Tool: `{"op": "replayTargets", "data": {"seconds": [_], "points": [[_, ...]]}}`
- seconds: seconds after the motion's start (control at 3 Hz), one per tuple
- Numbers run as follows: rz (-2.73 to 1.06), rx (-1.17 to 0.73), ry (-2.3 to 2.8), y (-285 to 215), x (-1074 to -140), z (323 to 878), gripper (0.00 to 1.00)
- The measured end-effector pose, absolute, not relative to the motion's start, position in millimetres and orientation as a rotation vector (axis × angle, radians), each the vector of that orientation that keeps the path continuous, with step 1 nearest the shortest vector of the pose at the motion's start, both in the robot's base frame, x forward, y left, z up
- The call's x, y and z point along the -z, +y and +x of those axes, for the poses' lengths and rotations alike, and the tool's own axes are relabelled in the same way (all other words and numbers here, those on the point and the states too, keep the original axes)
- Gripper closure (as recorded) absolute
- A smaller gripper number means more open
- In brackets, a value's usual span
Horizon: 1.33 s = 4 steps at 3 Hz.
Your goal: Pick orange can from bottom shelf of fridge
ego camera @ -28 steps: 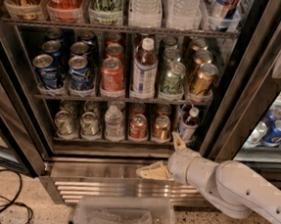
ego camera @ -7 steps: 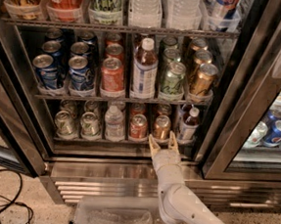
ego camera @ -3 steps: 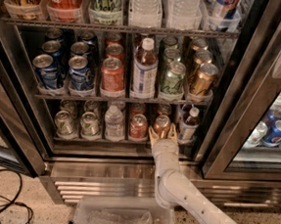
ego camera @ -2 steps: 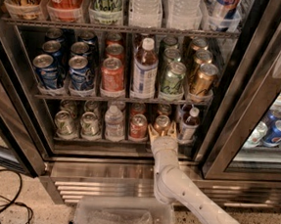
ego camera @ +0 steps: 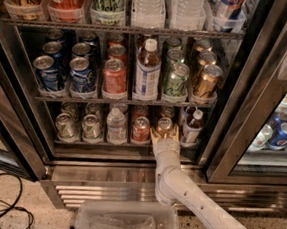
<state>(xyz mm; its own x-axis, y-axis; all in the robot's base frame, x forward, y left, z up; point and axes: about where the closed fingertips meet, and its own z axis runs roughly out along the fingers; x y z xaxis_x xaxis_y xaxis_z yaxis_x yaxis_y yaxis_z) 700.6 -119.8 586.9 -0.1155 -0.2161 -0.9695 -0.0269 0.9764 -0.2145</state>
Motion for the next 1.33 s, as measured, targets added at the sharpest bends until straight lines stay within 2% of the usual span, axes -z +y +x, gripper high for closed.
{"op": "replayTargets", "data": {"seconds": [0.33, 0.67, 1.0, 1.33], "points": [[-0.185, 0.162, 1.682, -119.8, -590.3, 700.6, 0.63], [-0.192, 0.172, 1.689, -126.1, -587.9, 692.7, 0.86], [-0.192, 0.172, 1.689, -126.0, -590.8, 693.0, 1.00], [-0.214, 0.131, 1.606, -128.1, -624.3, 666.4, 1.00]]}}
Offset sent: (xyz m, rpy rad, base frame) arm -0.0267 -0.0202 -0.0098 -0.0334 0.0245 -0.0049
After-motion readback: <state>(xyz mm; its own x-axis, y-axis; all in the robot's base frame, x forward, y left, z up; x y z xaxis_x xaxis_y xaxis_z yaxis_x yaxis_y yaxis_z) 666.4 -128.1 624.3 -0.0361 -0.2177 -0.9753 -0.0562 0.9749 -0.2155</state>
